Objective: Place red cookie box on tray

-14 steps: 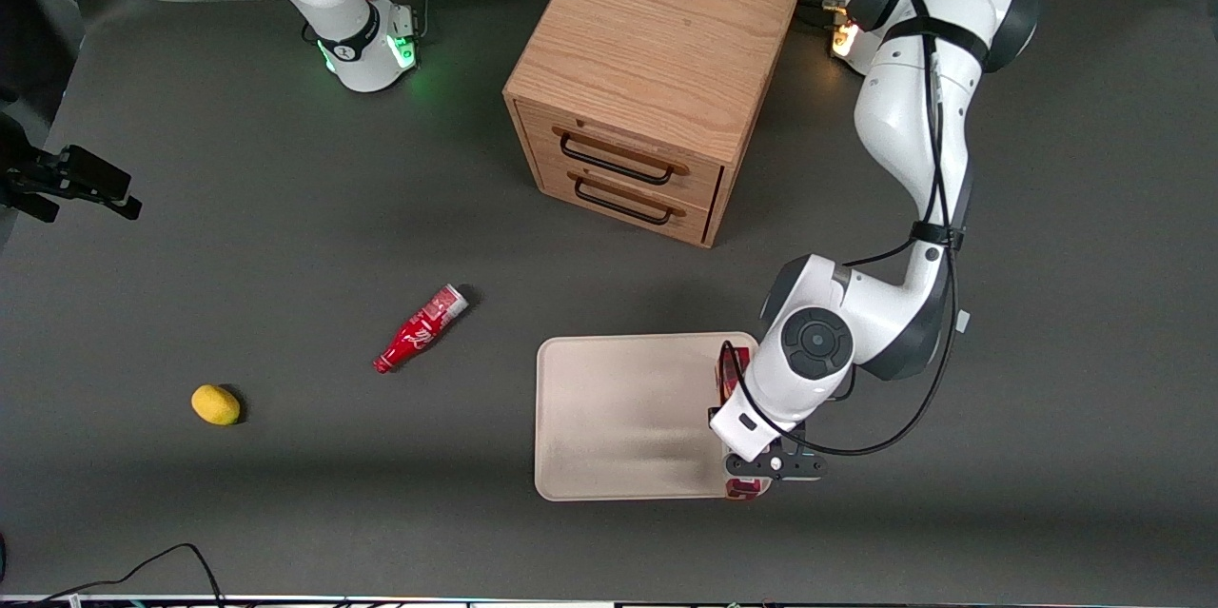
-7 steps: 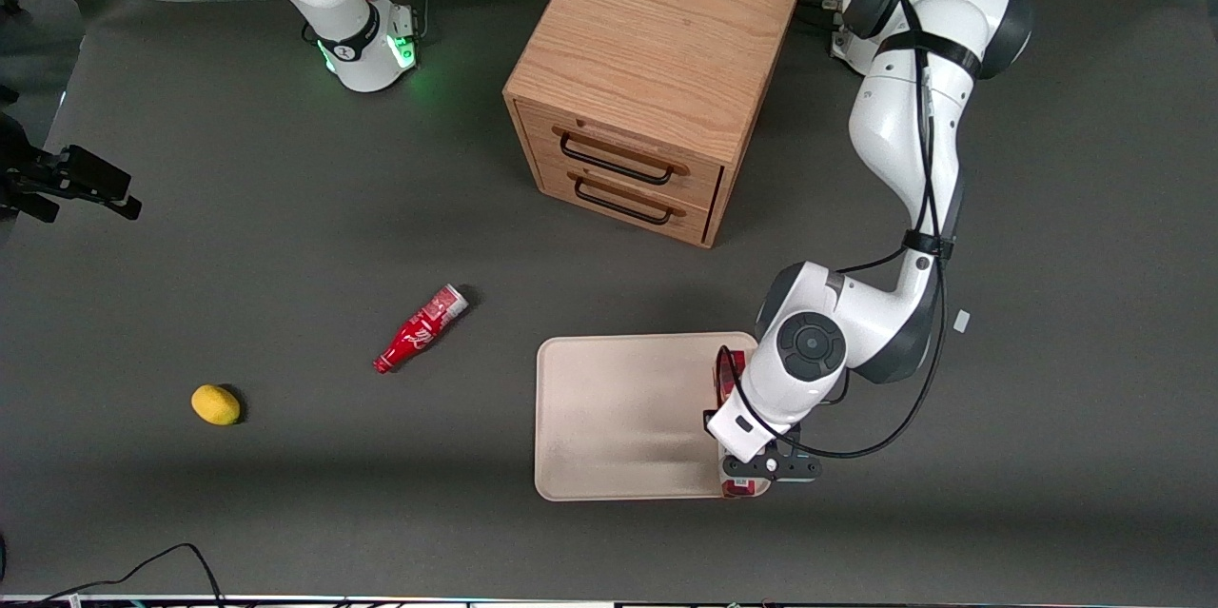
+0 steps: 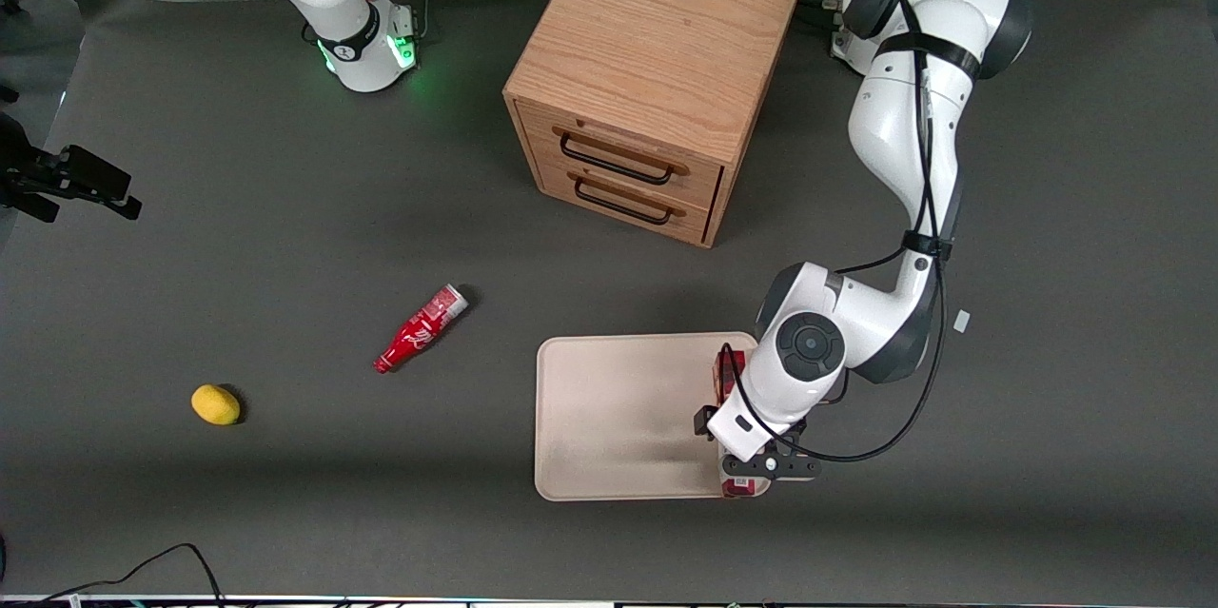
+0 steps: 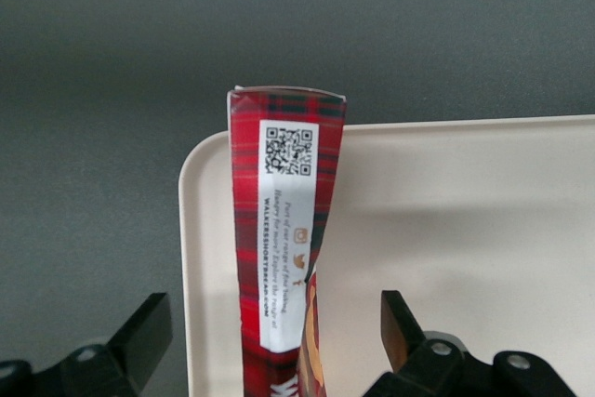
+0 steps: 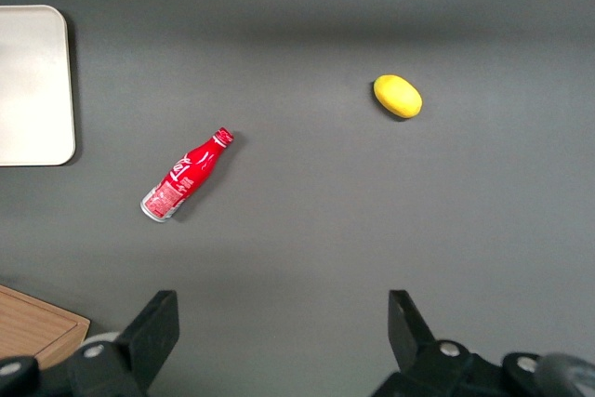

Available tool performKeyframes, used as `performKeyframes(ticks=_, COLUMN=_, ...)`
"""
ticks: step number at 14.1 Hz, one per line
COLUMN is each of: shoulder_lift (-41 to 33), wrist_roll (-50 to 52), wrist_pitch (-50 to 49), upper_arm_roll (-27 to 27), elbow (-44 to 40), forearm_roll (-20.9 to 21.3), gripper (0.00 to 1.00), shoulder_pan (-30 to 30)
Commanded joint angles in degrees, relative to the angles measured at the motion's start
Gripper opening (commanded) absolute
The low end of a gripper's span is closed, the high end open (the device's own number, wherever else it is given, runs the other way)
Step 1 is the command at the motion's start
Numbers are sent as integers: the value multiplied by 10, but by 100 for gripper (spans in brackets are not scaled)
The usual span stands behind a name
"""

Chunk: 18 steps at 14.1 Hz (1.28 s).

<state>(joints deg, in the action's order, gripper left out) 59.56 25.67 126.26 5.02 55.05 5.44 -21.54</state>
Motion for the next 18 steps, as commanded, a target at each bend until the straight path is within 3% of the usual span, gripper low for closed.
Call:
performKeyframes(ticks=1, shoulder_lift=-8, wrist_roll=13, wrist_pitch=7, upper_arm_roll=-7, elbow=9, forearm_roll=8, gripper=100, shoulder_pan=-5)
performKeyframes(ticks=6, shoulder_lift=-32, wrist_roll=9, wrist_pitch=-35, upper_arm_roll=-8, elbow=5, forearm_roll=11, gripper=100, shoulder_pan=2)
performKeyframes(ticks=12, shoulder_lift=-155, wrist_roll=-66, wrist_pitch=-206, upper_arm_roll=-8, elbow=24, forearm_roll=5, gripper=100, shoulder_pan=44)
performKeyframes(ticks=15, shoulder_lift=-266, wrist_roll=-99, wrist_pitch=-190, upper_arm_roll=-8, elbow=154, forearm_roll=4, gripper=100, shoulder_pan=83)
performKeyframes(ticks=18, shoulder_lift=-339, wrist_roll=-146, wrist_pitch=-194, upper_arm_roll=-9, elbow=229, forearm_roll=3, gripper=100, shoulder_pan=118)
